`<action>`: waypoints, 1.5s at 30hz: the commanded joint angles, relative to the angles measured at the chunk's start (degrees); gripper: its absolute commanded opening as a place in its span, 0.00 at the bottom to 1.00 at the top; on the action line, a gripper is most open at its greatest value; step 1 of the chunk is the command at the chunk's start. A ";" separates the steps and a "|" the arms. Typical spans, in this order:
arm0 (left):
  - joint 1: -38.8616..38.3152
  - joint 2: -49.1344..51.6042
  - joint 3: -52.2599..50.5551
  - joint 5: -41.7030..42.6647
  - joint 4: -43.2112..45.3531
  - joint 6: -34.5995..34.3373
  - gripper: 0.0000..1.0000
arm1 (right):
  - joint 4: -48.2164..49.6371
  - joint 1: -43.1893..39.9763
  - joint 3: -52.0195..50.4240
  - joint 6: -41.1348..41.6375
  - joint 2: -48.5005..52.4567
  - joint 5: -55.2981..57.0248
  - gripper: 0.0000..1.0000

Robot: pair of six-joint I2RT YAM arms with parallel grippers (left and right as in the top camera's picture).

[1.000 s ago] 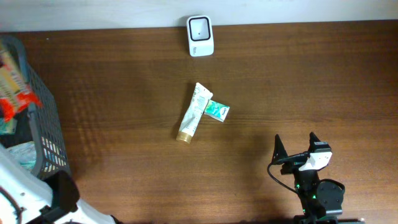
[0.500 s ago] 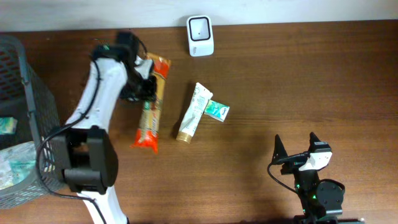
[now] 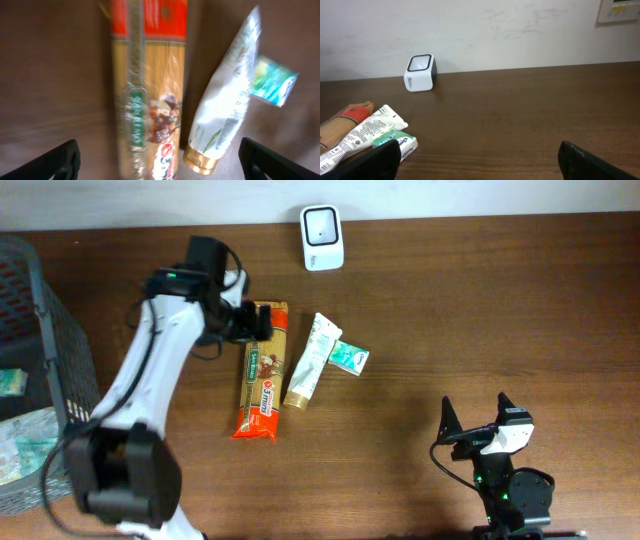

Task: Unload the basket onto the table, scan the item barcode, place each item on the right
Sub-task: 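Pull the spaghetti packet from the basket and set it left of the tube, then take the small Kleenex pack from the basket and place it left of spaghetti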

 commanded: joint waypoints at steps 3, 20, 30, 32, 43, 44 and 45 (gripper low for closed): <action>4.68 -16.28 4.83 -19.04 -7.85 0.09 1.00 | -0.17 0.33 -0.35 0.22 -0.26 -0.35 0.99; 31.82 -20.15 1.64 -22.08 -19.85 2.19 0.99 | -0.17 0.33 -0.35 0.22 -0.26 -0.35 0.99; 33.90 -20.33 3.08 -12.24 -9.22 7.21 1.00 | -0.17 0.33 -0.35 0.22 -0.26 -0.35 0.99; 30.97 -20.50 8.22 -11.30 -8.41 7.43 0.99 | -0.17 0.33 -0.35 0.22 -0.26 -0.35 0.99; 46.29 -14.49 23.10 -15.26 2.71 3.76 0.99 | -0.17 0.33 -0.35 0.22 -0.26 -0.35 0.99; 47.80 -11.82 23.10 -15.26 2.78 3.74 0.99 | -0.17 0.33 -0.35 0.22 -0.26 -0.35 0.99; 48.65 -9.66 23.10 -15.26 2.84 3.74 0.99 | -0.17 0.33 -0.35 0.22 -0.26 -0.35 0.99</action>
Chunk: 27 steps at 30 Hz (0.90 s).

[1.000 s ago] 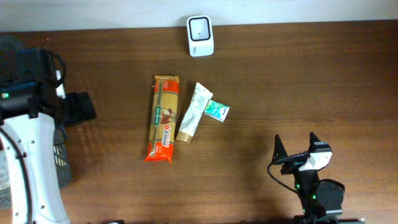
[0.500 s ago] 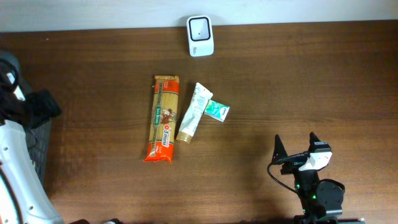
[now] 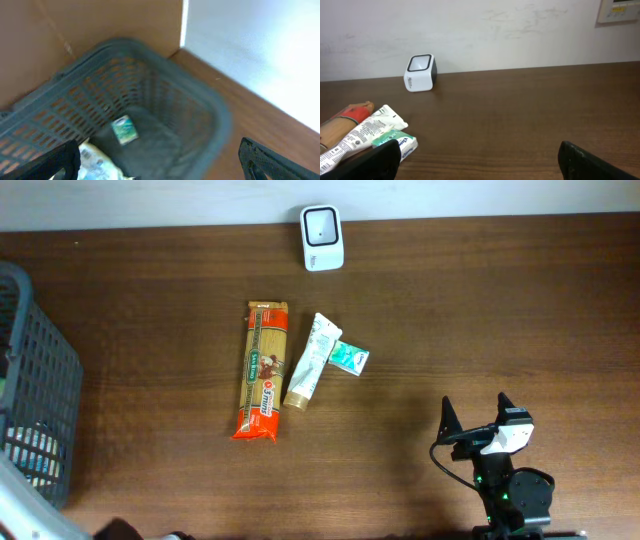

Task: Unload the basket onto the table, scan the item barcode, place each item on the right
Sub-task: 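Take the small Kleenex pack from the basket and place it left of spaghetti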

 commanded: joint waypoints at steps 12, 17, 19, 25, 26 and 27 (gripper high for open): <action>9.64 33.14 0.13 -0.66 0.13 -1.66 0.99 | -0.17 0.33 -0.35 0.24 -0.26 -0.33 0.99; 9.64 40.74 0.13 -0.68 4.98 -1.64 0.89 | -0.17 0.33 -0.35 0.24 -0.26 -0.35 0.99; 9.64 42.86 0.13 -0.68 7.54 -1.64 0.77 | -0.17 0.33 -0.35 0.24 -0.26 -0.35 0.99; 9.64 46.38 0.13 -2.89 9.66 -1.66 0.71 | -0.17 0.33 -0.35 0.24 -0.26 -0.35 0.99; 9.64 46.95 0.13 -3.56 10.08 -1.64 0.71 | -0.17 0.33 -0.35 0.24 -0.26 -0.35 0.99; 9.64 47.43 0.13 -3.69 10.45 -1.64 0.71 | -0.17 0.33 -0.35 0.24 -0.26 -0.35 0.99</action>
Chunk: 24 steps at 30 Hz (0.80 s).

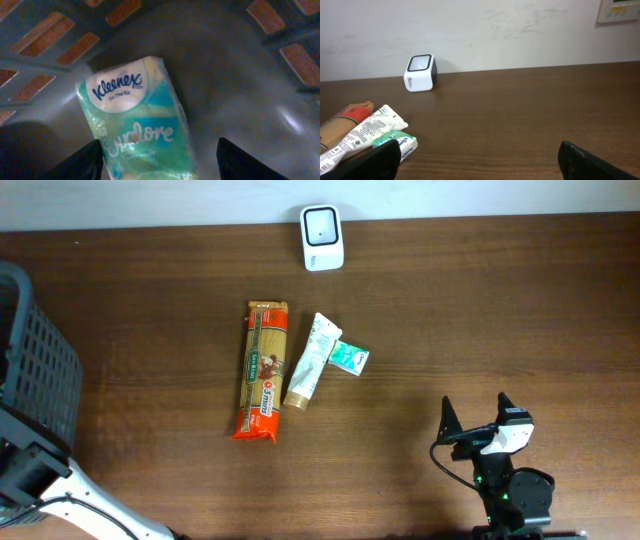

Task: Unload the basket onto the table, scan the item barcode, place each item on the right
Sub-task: 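Take the small Kleenex pack from the basket and place it left of spaghetti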

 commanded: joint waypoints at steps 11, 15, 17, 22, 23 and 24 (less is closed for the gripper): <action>0.07 3.21 0.68 -1.62 -0.11 0.07 0.03 | -0.17 0.33 -0.35 0.24 -0.26 -0.35 0.99; 0.07 -2.51 2.51 1.88 -2.19 0.07 0.06 | -0.17 0.33 -0.35 0.24 -0.26 -0.33 0.99; 0.07 -8.20 3.41 4.83 -3.04 0.07 0.06 | -0.17 0.33 -0.35 0.24 -0.26 -0.35 0.99; -0.04 -28.89 3.91 20.68 -5.14 0.07 0.12 | -0.17 0.33 -0.35 0.24 -0.26 -0.35 0.99; -0.44 -33.44 3.91 24.24 -6.38 0.07 0.12 | -0.17 0.33 -0.35 0.24 -0.26 -0.35 0.99; -1.07 -36.37 3.91 25.99 -7.39 0.07 0.12 | -0.17 0.33 -0.35 0.24 -0.26 -0.35 0.99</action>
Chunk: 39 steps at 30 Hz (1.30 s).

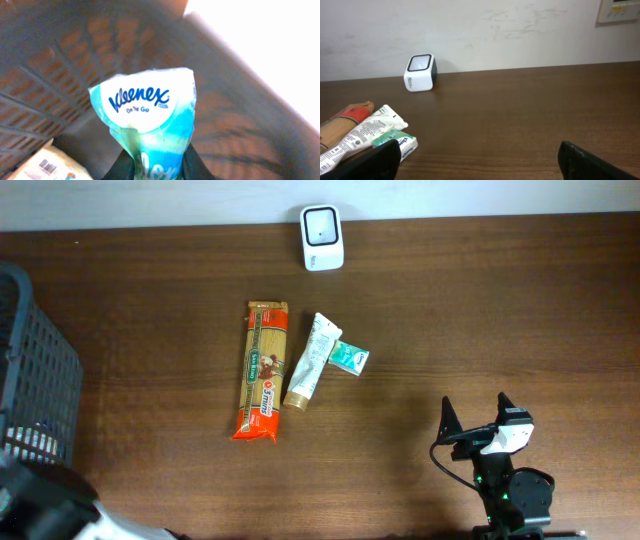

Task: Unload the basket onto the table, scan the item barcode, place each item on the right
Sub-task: 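Take the small Kleenex pack from the basket and place it left of spaghetti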

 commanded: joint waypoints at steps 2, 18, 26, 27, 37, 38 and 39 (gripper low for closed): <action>-3.76 -13.14 1.07 9.84 -5.11 0.13 0.12 | -0.17 0.33 -0.35 0.22 -0.26 -0.35 0.99; -45.99 -0.31 -32.54 1.46 -4.07 2.08 0.13 | -0.17 0.33 -0.35 0.22 -0.26 -0.35 0.99; -47.63 6.27 -40.87 1.11 0.57 2.08 0.31 | -0.17 0.33 -0.35 0.22 -0.26 -0.35 0.99; -48.54 6.27 -41.64 1.11 0.55 2.08 0.38 | -0.17 0.33 -0.35 0.22 -0.26 -0.35 0.99; -48.89 -0.59 -22.49 -3.98 -8.92 2.10 0.99 | -0.17 0.33 -0.35 0.22 -0.26 -0.35 0.99; -47.84 -2.03 -17.31 -4.72 -10.78 2.14 0.99 | -0.17 0.33 -0.35 0.22 -0.26 -0.35 0.99; -46.05 -3.50 -11.08 -4.66 -13.20 2.12 0.99 | -0.17 0.33 -0.35 0.22 -0.26 -0.35 0.99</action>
